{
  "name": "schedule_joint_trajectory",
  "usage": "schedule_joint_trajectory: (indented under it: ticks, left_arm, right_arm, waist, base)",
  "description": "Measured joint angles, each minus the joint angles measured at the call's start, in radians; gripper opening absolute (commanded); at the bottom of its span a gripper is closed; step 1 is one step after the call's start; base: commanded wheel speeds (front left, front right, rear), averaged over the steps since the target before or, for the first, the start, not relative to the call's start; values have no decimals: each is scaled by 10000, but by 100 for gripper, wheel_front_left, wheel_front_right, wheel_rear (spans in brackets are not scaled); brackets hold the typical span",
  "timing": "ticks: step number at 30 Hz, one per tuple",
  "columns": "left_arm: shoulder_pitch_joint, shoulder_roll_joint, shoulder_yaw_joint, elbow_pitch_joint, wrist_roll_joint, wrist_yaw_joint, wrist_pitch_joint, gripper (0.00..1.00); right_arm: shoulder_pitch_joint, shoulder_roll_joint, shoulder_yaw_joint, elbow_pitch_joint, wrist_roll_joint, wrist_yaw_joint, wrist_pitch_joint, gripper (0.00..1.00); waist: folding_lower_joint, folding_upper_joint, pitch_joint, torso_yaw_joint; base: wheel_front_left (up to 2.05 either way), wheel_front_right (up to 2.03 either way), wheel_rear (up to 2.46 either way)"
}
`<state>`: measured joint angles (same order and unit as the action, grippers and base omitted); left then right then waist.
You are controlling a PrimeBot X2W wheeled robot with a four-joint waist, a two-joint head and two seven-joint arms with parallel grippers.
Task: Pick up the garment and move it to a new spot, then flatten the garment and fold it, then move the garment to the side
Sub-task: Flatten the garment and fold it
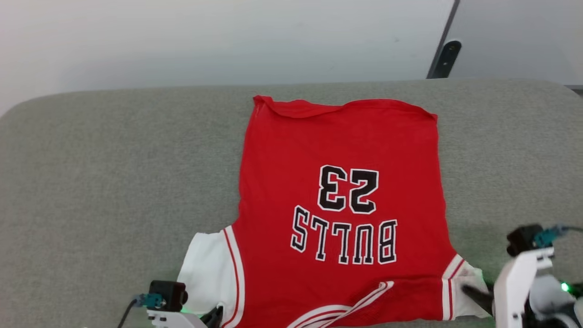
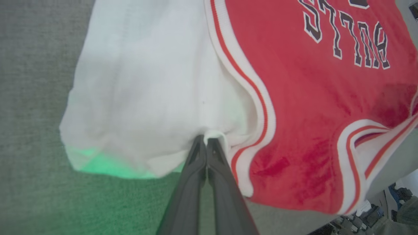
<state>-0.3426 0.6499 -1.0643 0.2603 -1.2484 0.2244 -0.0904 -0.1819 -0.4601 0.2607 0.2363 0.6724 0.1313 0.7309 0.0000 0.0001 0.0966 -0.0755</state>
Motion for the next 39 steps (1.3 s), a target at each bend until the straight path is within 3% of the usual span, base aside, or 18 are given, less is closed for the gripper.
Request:
schedule_joint_trajectory:
  ticks: [4,9,12,16,22,27,39]
  left_arm:
    - [-12,-182,23,238,-75,-132,-33,0]
    - [-15,-353,8,497,-107,-270,-84,0]
    - [-14,-453,0,629,-104,-313,-153,0]
    - [-19,-537,-6,711,-100,-339,-174,0]
    - [-147,-631,-54,754,8,-372,-201,0]
    - [-482,-792,-196,813,207,-458,-96,0]
    - [-1924,-1680,-692,1241,953,-1099,422,0]
  right_arm:
    - [-426,454,-422,-67,-378,0,487,100]
    - [-426,-17,-59,-1379,-268,-2,1068,100]
    - [-217,-343,-458,-2232,56,-2,974,100]
    - [78,-414,-1135,-3436,73,0,286,100]
    - [-553,136,-2288,-4061,-792,-2,-2301,100]
    - [-1736,470,-2360,-2828,-1430,-2,-3043,100]
    - [-5947,-439,-853,2002,-1601,0,88,100]
  waist:
    - [0,0,-18,-178]
    - [0,0,-16,-216]
    - [0,0,-24,-181]
    - [0,0,-21,-76]
    - [0,0,131,105]
    - [0,0,348,398]
    - [0,0,1166,1622]
  base:
    - [0,0,0]
    - [0,0,0]
    - [0,0,0]
    - [0,0,0]
    - [0,0,0]
    - [0,0,0]
    - [0,0,0]
